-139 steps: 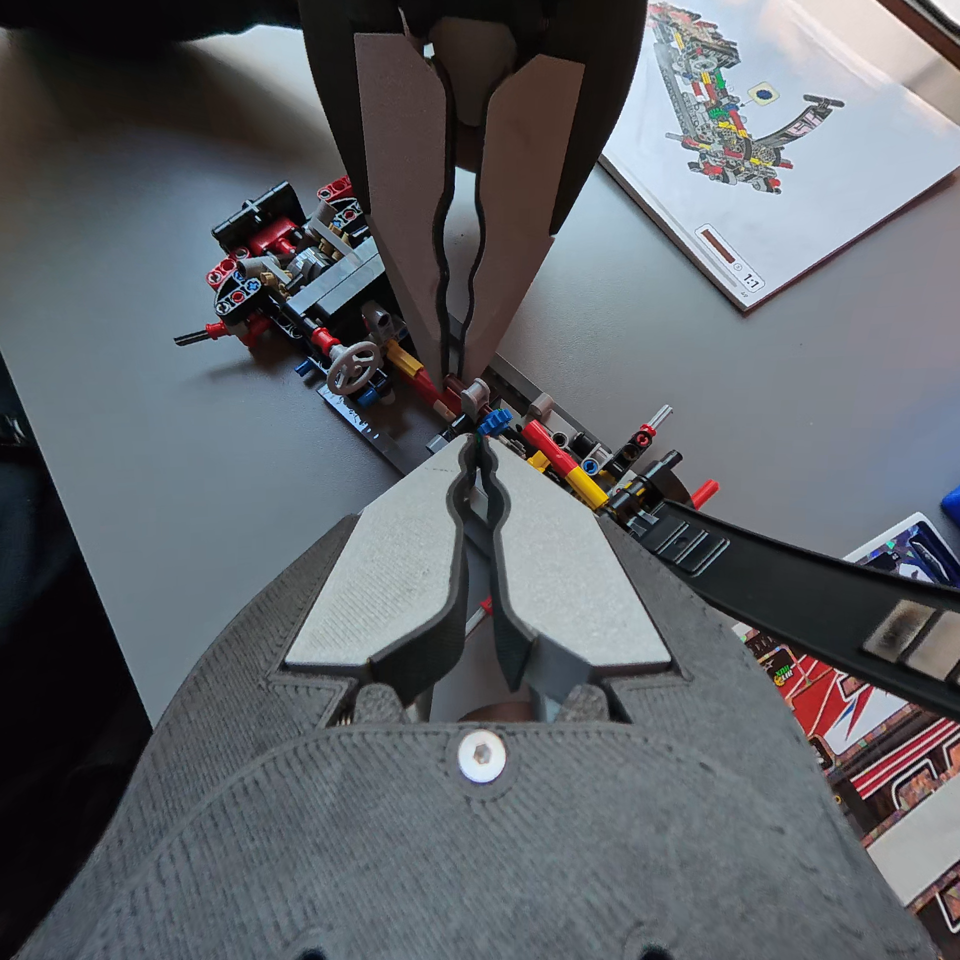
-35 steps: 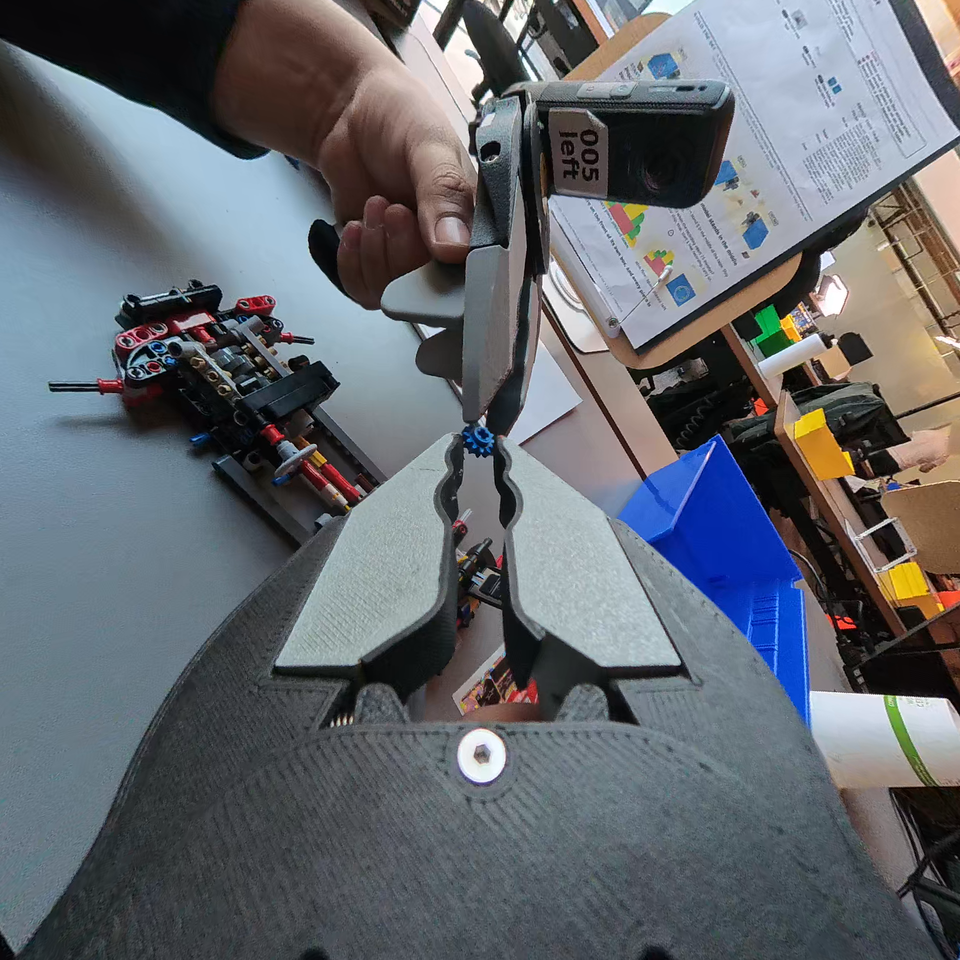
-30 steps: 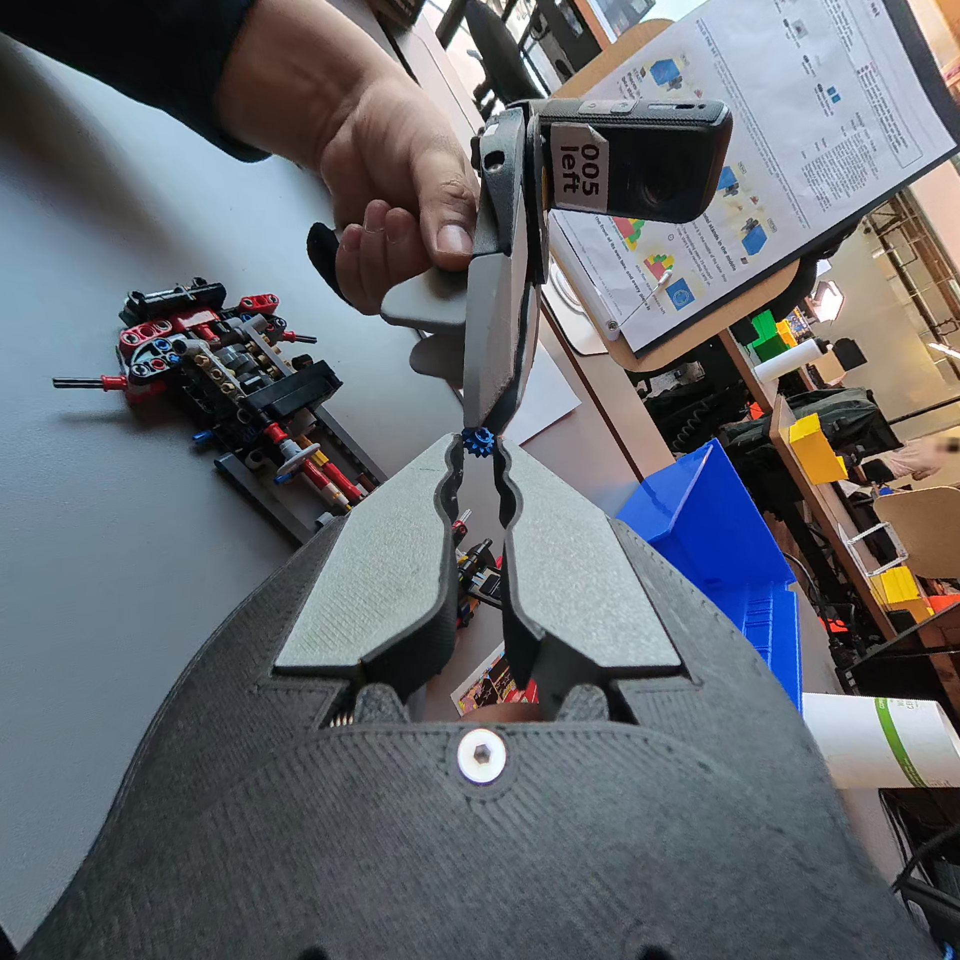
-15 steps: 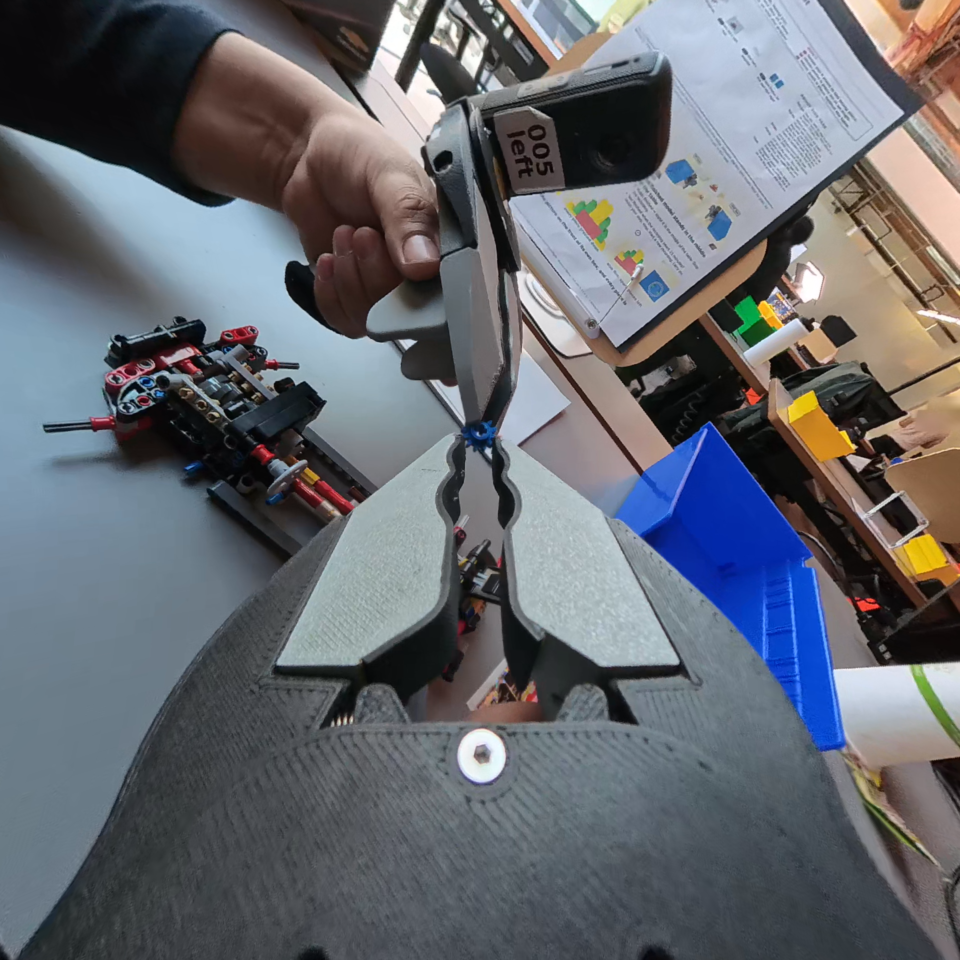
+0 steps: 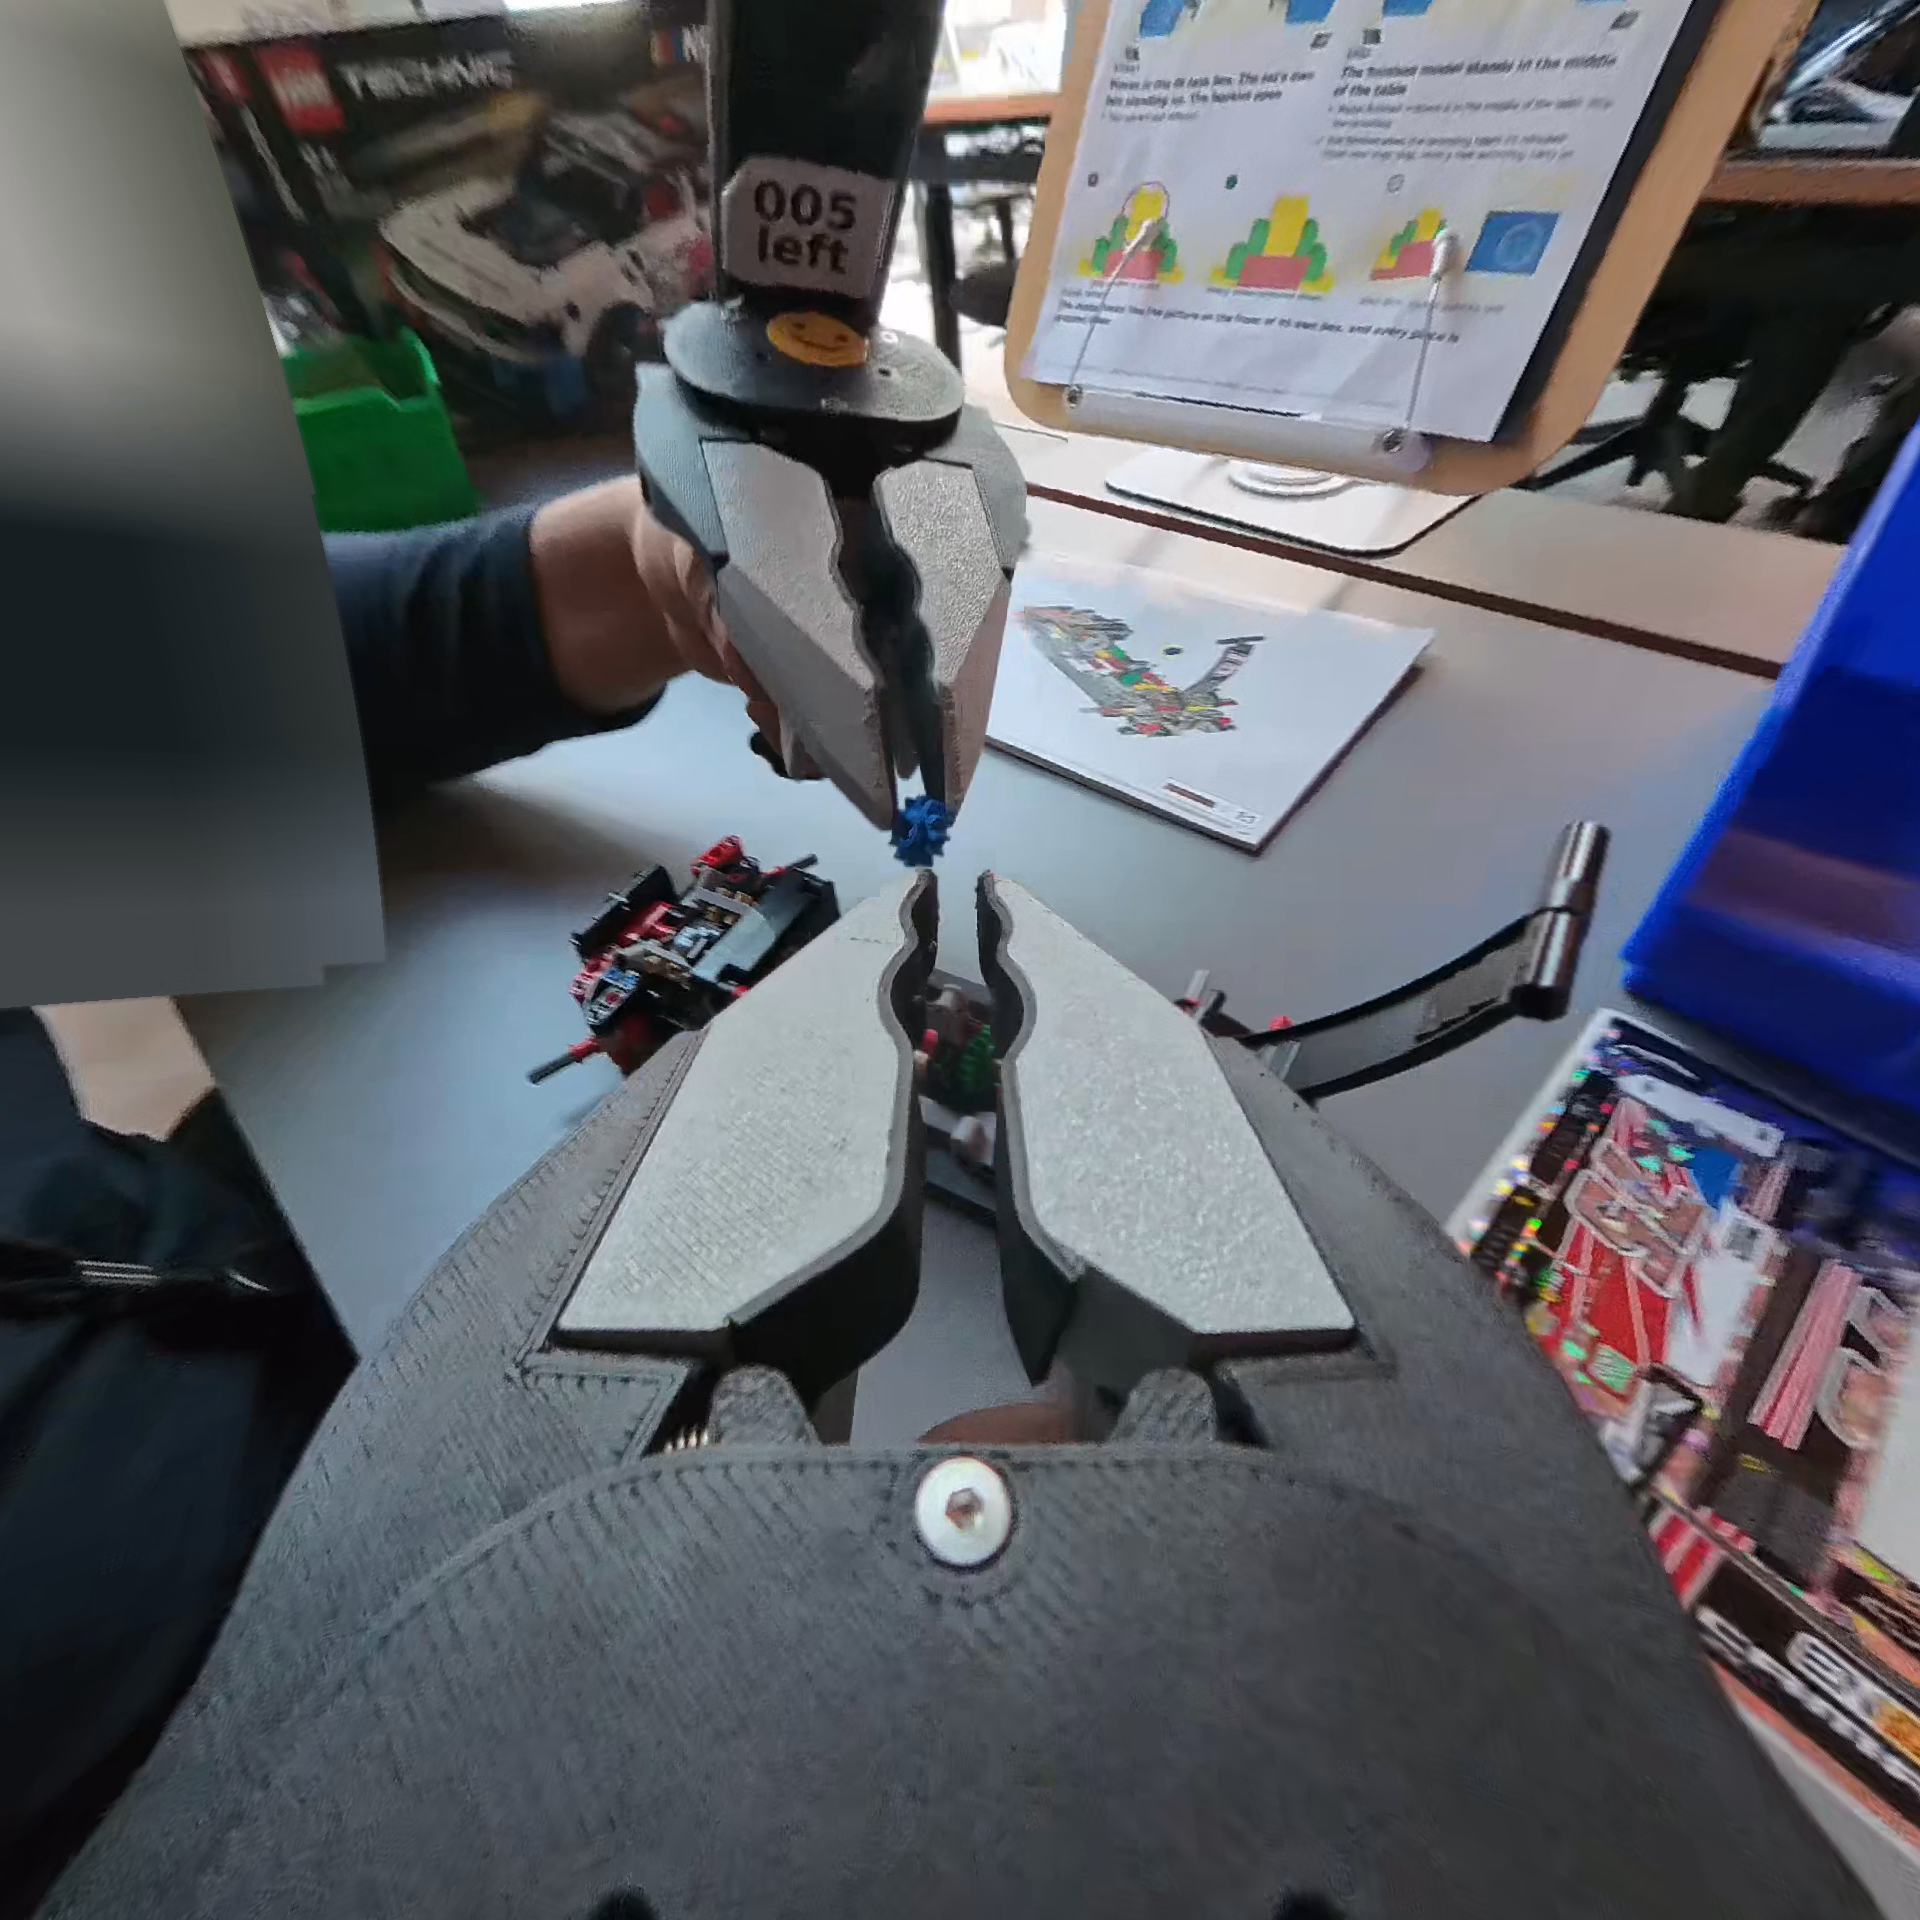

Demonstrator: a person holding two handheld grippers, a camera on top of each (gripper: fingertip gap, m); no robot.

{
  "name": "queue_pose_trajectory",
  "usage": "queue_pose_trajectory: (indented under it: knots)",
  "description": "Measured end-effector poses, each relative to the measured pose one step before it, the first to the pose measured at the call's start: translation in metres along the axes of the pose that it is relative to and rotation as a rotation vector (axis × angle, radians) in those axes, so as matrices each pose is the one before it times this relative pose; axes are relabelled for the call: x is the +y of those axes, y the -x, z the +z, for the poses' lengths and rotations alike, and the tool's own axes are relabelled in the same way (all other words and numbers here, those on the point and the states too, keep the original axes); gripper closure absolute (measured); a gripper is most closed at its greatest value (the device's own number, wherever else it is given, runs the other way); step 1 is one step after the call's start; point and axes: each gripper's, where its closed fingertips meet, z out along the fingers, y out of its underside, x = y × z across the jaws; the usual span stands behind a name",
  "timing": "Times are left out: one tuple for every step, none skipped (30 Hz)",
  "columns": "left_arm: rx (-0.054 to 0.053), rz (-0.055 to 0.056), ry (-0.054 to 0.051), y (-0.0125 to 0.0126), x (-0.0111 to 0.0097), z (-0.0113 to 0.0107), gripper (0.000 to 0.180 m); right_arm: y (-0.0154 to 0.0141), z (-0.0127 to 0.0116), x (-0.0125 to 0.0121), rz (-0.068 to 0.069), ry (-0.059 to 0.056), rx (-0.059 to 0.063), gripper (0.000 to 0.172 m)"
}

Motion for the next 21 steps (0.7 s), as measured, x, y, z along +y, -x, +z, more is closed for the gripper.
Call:
queue_pose_trajectory:
  knots:
    - [0.0056, 0.0272, 0.0066, -0.00336, 0.00060, 0.00166, 0.176, 0.00208, -0.00041, -0.00094, 0.0270, -0.0131, -0.0227, 0.168]
    - [0.0000, 0.0202, -0.0019, -0.00193, -0.00085, 0.00054, 0.176, 0.00148, -0.00024, -0.00052, 0.0186, -0.0069, -0.0162, 0.170]
    - [0.0015, 0.0133, -0.0048, -0.00140, -0.00134, -0.00019, 0.176, 0.00077, -0.00015, -0.00040, 0.0114, -0.0046, -0.0092, 0.169]
    - [0.0027, 0.0059, -0.0026, -0.00098, -0.00084, -0.00043, 0.176, 0.00126, -0.00036, -0.00082, 0.0073, -0.0057, -0.0102, 0.171]
    - [-0.0041, 0.0017, 0.0000, 0.00045, -0.00032, -0.00022, 0.176, 0.00201, -0.00040, -0.00094, 0.0048, -0.0046, -0.0140, 0.172]
    - [-0.0096, 0.0000, 0.0045, 0.00150, 0.00047, -0.00022, 0.176, 0.00222, -0.00062, -0.00112, 0.0037, -0.0049, -0.0151, 0.170]
    - [-0.0166, 0.0037, 0.0064, 0.00259, 0.00097, 0.00001, 0.176, 0.00279, -0.00044, -0.00140, 0.0062, -0.0059, -0.0178, 0.169]
    - [-0.0067, 0.0033, 0.0077, 0.00101, 0.00121, 0.00026, 0.176, 0.00212, -0.00020, -0.00141, 0.0097, -0.0056, -0.0151, 0.168]
    - [0.0100, 0.0010, 0.0020, -0.00182, 0.00038, 0.00022, 0.176, 0.00012, 0.00014, -0.00074, 0.0096, -0.0022, -0.0040, 0.169]
    - [0.0042, 0.0038, -0.0034, -0.00119, -0.00080, 0.00006, 0.176, -0.00144, 0.00026, -0.00003, 0.0066, 0.0011, 0.0059, 0.170]
    - [0.0037, 0.0067, -0.0041, -0.00131, -0.00101, 0.00002, 0.176, -0.00163, 0.00042, 0.00048, 0.0034, 0.0037, 0.0060, 0.170]
    - [0.0050, 0.0055, -0.0014, -0.00161, -0.00084, -0.00021, 0.176, -0.00012, 0.00071, 0.00055, 0.0016, 0.0041, -0.0025, 0.169]
    - [-0.0021, 0.0065, 0.0022, -0.00019, -0.00009, -0.00043, 0.176, 0.00053, 0.00061, 0.00014, 0.0025, 0.0014, -0.0062, 0.169]
    - [0.0001, 0.0020, 0.0008, -0.00015, -0.00018, -0.00037, 0.176, 0.00072, 0.00063, -0.00004, 0.0026, 0.0005, -0.0059, 0.169]
    - [0.0063, -0.0004, -0.0031, -0.00120, -0.00077, -0.00034, 0.176, 0.00090, 0.00069, 0.00014, 0.0012, 0.0011, -0.0076, 0.168]
    - [0.0042, 0.0015, -0.0026, -0.00083, -0.00051, -0.00028, 0.176, 0.00061, 0.00052, 0.00017, 0.0016, 0.0020, -0.0057, 0.167]
    - [0.0028, 0.0019, 0.0004, -0.00044, 0.00002, -0.00018, 0.176, 0.00066, 0.00042, -0.00030, 0.0017, -0.0003, -0.0058, 0.167]
    - [0.0070, 0.0009, 0.0002, -0.00124, 0.00007, 0.00003, 0.176, 0.00151, 0.00002, -0.00077, 0.0026, -0.0048, -0.0115, 0.168]
    - [0.0068, 0.0024, -0.0007, -0.00123, -0.00003, 0.00006, 0.176, 0.00163, 0.00011, -0.00064, 0.0051, -0.0038, -0.0130, 0.168]
    - [0.0025, 0.0036, 0.0001, -0.00069, 0.00002, -0.00006, 0.176, 0.00086, 0.00000, 0.00004, 0.0055, 0.0003, -0.0094, 0.168]
    - [0.0014, 0.0024, 0.0029, -0.00040, 0.00032, -0.00004, 0.176, 0.00049, 0.00009, 0.00020, 0.0042, 0.0015, -0.0066, 0.169]
